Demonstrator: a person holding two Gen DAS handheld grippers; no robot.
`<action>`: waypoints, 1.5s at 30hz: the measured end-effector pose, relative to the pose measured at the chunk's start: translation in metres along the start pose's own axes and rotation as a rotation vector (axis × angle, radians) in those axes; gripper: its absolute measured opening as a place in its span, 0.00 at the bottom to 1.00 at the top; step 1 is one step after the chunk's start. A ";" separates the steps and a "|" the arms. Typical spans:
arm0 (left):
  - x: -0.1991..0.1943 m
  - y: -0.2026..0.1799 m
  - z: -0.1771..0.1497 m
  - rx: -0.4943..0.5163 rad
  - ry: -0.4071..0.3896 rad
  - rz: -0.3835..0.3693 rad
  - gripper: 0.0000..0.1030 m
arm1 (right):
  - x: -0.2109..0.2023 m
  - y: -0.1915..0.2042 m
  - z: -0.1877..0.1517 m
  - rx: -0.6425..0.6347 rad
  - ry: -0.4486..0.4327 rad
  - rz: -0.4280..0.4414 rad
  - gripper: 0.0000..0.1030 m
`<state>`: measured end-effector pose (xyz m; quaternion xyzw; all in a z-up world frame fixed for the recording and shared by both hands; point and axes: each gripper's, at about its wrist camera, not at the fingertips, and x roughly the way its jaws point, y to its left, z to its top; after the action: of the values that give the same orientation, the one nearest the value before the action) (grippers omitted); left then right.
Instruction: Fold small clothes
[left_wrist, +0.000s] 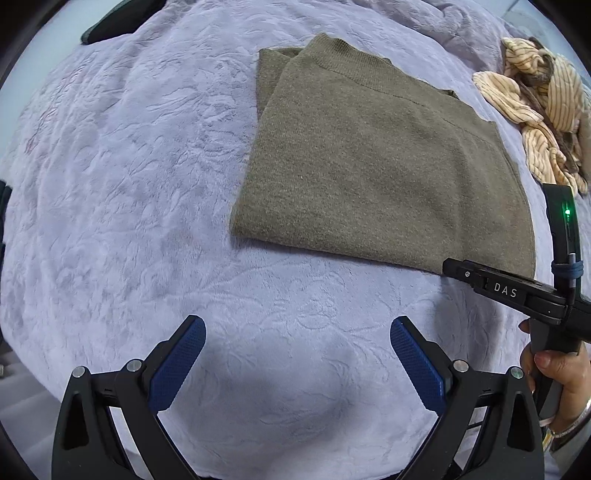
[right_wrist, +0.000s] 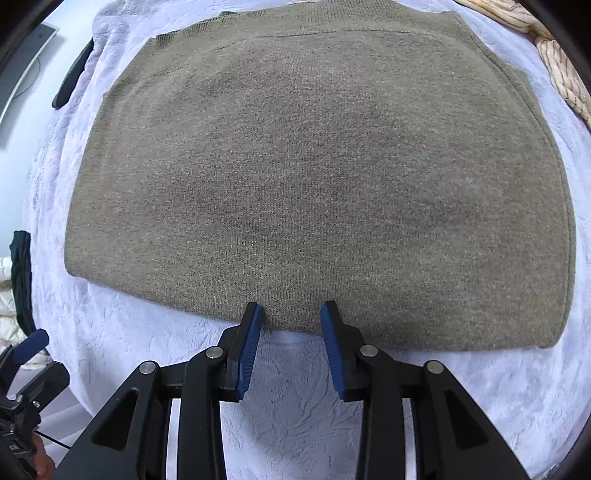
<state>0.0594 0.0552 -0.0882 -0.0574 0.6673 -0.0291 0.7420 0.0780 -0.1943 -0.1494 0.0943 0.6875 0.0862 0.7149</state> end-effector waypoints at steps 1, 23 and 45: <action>0.001 0.003 0.002 0.011 0.003 -0.009 0.98 | 0.001 0.003 0.000 0.003 -0.002 -0.012 0.37; 0.020 0.085 0.049 -0.031 0.007 -0.338 0.98 | 0.020 0.073 0.017 0.051 -0.036 -0.122 0.40; 0.063 0.043 0.058 -0.227 -0.045 -0.677 0.98 | 0.016 0.022 0.000 0.054 -0.046 -0.091 0.41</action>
<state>0.1225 0.0929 -0.1501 -0.3579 0.5928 -0.1979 0.6938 0.0783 -0.1687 -0.1590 0.0842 0.6763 0.0328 0.7310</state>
